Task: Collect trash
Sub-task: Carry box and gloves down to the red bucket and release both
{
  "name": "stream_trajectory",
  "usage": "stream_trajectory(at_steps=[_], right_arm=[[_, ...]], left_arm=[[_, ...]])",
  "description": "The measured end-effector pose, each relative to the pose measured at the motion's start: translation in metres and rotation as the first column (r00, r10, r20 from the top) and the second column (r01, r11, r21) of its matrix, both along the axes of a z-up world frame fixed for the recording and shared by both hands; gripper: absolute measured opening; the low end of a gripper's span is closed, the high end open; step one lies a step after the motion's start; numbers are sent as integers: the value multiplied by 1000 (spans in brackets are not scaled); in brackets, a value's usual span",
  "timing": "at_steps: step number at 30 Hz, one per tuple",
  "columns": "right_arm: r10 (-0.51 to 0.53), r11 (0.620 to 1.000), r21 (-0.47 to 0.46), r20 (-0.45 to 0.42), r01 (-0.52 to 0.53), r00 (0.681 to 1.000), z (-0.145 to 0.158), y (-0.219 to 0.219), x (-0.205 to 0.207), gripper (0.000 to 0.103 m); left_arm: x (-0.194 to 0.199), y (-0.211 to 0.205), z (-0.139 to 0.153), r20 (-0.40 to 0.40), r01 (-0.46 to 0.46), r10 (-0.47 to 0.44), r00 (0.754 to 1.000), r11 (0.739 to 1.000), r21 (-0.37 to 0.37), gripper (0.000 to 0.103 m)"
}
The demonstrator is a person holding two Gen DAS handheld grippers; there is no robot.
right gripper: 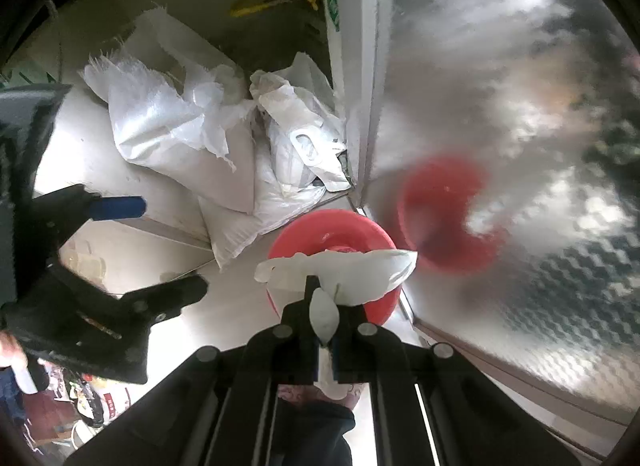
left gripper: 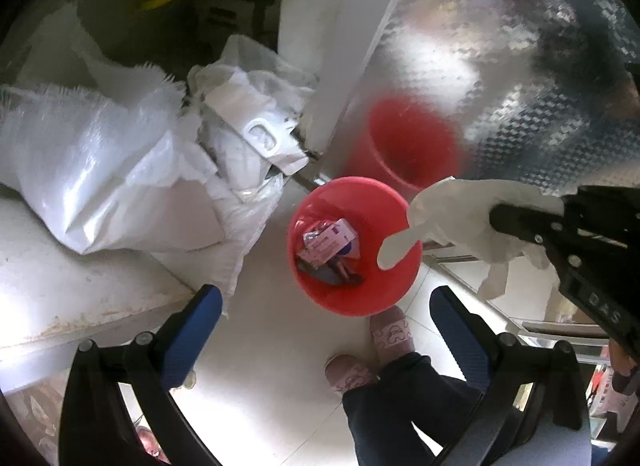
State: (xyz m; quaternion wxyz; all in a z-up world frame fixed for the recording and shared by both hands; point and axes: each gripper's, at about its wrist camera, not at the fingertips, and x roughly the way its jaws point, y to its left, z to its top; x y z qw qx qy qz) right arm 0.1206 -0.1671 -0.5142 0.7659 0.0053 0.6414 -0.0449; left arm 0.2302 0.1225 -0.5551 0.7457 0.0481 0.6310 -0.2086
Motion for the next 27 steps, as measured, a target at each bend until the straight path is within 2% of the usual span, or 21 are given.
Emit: stream_trajectory(at_steps=[7,11,12,13,14,17,22,27], right_arm=[[29,1000,1,-39,-29,999,-28,4,4,3],[51,998,-30,-20,-52,998,-32,6,1,5],[56,998,-39,-22,-57,998,-32,7,0,8],[59,998,-37,-30,-60,998,-35,7,0,19],[61,998,-25,-37,-62,997,-39,6,0,34],[55,998,-19,-34,-55,998,-41,5,-3,54],[48,999,5,-11,-48,999,-23,12,-10,67],[92,996,0,36,-92,995,26,32,-19,73]], left_arm=[[-6,9,-12,11,-23,22,1000,999,43,103],[-9,10,-17,23,-31,30,999,997,65,103],[-10,11,-18,26,-33,31,999,997,71,103],[-11,12,-18,27,-36,34,999,997,71,103],[-12,12,-18,27,-40,38,999,997,70,103],[-18,14,-13,32,-51,49,998,996,75,103],[-32,17,16,53,-70,65,996,994,89,103],[-43,21,90,111,-81,71,991,993,86,103]])
